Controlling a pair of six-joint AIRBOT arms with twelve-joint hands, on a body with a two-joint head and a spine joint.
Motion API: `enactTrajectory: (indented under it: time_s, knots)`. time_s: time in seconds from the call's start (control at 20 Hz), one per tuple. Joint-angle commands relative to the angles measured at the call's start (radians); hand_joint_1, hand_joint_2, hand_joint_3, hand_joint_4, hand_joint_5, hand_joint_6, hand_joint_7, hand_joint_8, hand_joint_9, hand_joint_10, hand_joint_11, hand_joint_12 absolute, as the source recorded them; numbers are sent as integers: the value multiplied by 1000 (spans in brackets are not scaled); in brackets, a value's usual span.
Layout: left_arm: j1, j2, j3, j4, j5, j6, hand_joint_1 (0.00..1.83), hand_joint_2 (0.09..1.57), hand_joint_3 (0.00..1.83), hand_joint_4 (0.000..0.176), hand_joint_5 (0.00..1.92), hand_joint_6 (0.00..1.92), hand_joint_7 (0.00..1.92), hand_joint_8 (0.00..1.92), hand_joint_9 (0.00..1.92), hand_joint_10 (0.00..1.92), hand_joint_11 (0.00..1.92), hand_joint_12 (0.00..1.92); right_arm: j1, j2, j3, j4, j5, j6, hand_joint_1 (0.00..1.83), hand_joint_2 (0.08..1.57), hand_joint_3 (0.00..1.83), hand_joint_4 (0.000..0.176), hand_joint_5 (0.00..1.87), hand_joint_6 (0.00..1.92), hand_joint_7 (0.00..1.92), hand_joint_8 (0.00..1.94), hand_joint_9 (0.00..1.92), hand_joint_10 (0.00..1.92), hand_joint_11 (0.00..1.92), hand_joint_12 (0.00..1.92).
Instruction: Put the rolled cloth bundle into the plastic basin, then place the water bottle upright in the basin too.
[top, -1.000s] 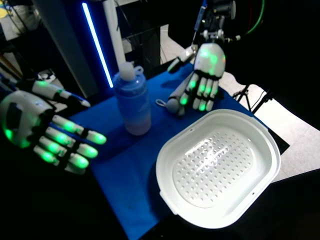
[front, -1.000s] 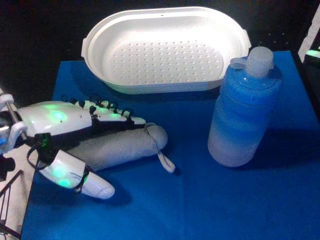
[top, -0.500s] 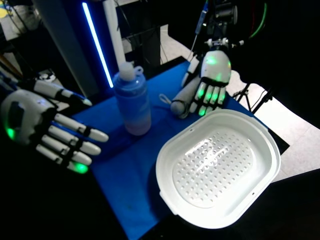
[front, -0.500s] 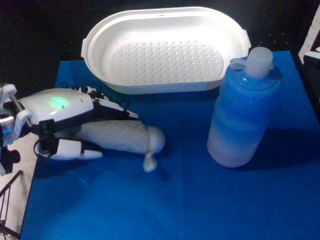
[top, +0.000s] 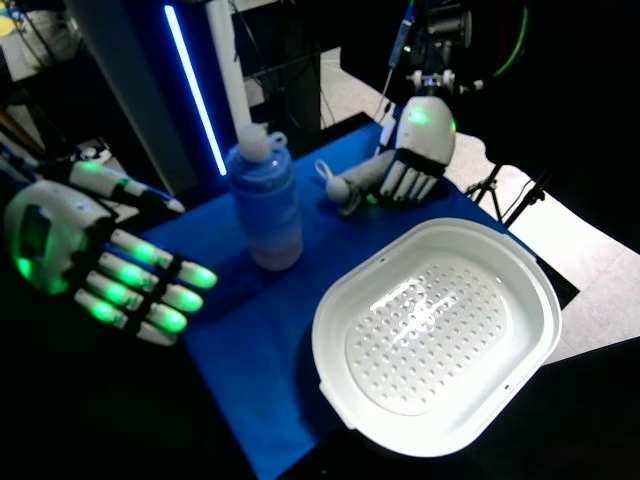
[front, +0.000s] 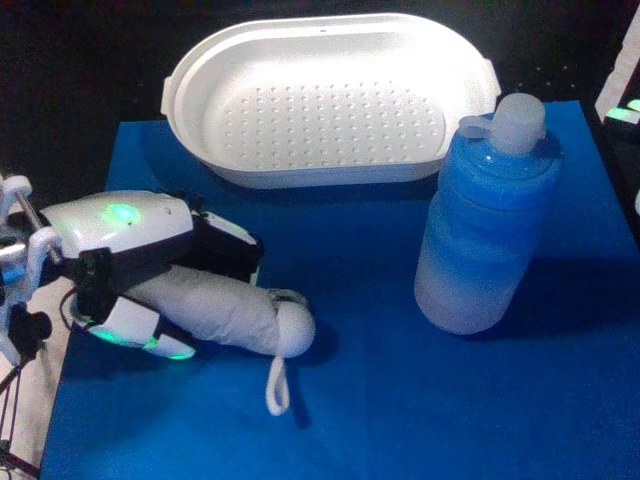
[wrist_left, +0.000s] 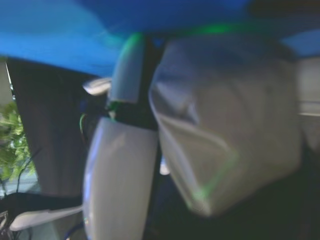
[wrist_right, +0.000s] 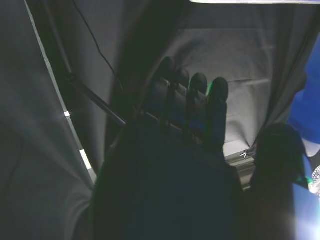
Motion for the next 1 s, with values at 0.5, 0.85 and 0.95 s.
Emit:
enactTrajectory:
  time_s: [0.5, 0.85, 0.95]
  knots:
    - [-157, 113, -81, -79, -399, 130, 1288, 1008, 458, 0, 923, 1841, 1515, 1921, 1713, 1921, 1730, 1921, 11, -7, 6, -2, 119, 5, 5, 1446, 0, 75, 248, 2, 190, 0, 87, 0, 0, 95]
    - [-354, -53, 135, -195, -187, 223, 1768, 887, 554, 15, 773, 1921, 1012, 1921, 1271, 1921, 1356, 1921, 11, -21, 17, -2, 119, 5, 21, 1444, 0, 52, 239, 0, 191, 1, 98, 0, 0, 210]
    - [-390, -127, 223, -211, -109, 223, 1724, 860, 675, 138, 772, 1921, 1008, 1921, 1262, 1921, 1345, 1921, 11, -28, 22, -2, 119, 5, 5, 1439, 0, 47, 250, 1, 213, 3, 112, 3, 0, 235]
